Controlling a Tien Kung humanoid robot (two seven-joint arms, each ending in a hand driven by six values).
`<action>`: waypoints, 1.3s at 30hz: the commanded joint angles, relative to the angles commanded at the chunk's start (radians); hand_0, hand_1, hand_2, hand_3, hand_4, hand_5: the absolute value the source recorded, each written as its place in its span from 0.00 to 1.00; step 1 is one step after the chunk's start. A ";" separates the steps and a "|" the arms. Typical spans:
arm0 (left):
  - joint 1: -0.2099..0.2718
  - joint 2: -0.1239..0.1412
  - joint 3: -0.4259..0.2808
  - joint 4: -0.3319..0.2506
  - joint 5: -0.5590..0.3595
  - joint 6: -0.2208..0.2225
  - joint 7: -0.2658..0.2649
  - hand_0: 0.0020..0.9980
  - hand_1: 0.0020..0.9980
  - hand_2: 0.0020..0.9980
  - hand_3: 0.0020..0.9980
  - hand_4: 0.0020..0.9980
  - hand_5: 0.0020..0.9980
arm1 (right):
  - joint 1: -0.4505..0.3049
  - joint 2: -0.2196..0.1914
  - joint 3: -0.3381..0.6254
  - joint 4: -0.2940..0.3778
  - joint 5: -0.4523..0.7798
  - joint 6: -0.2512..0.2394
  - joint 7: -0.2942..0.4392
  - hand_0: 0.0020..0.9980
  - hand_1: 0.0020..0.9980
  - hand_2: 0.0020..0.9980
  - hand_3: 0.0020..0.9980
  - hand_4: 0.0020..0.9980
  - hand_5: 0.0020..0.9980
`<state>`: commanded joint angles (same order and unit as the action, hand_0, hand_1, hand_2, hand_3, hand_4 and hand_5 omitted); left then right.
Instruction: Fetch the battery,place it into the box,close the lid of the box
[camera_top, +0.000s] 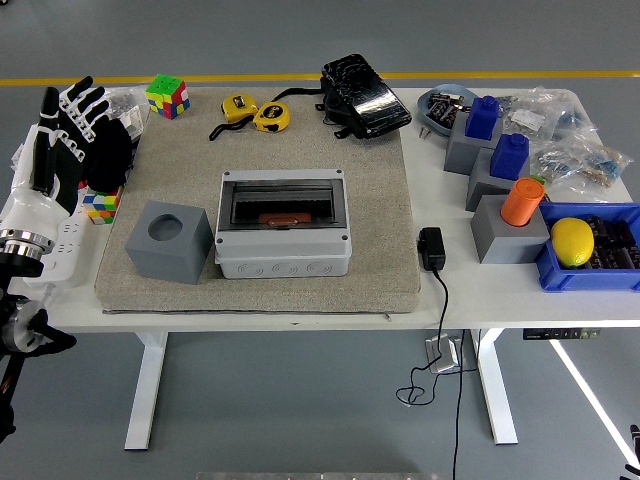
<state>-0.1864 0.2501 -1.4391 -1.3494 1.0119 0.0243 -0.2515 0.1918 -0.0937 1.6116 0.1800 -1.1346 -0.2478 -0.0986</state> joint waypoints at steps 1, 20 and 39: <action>0.001 0.001 0.000 0.001 0.000 0.000 0.000 0.92 0.93 0.90 0.90 1.00 1.00 | -0.001 0.000 0.001 0.000 -0.001 0.000 0.000 0.82 0.81 0.77 0.79 1.00 1.00; 0.016 0.006 0.012 0.001 -0.003 0.006 -0.003 0.92 0.94 0.90 0.90 1.00 1.00 | -0.006 -0.007 -0.009 0.000 -0.003 -0.001 -0.006 0.82 0.81 0.77 0.79 1.00 1.00; 0.008 0.013 0.015 0.013 0.014 -0.002 -0.010 0.92 0.93 0.91 0.90 1.00 1.00 | -0.008 -0.001 -0.002 0.000 -0.002 0.000 -0.005 0.82 0.81 0.77 0.79 1.00 1.00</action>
<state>-0.1780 0.2627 -1.4240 -1.3361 1.0262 0.0220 -0.2612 0.1834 -0.0946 1.6098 0.1800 -1.1361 -0.2475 -0.1035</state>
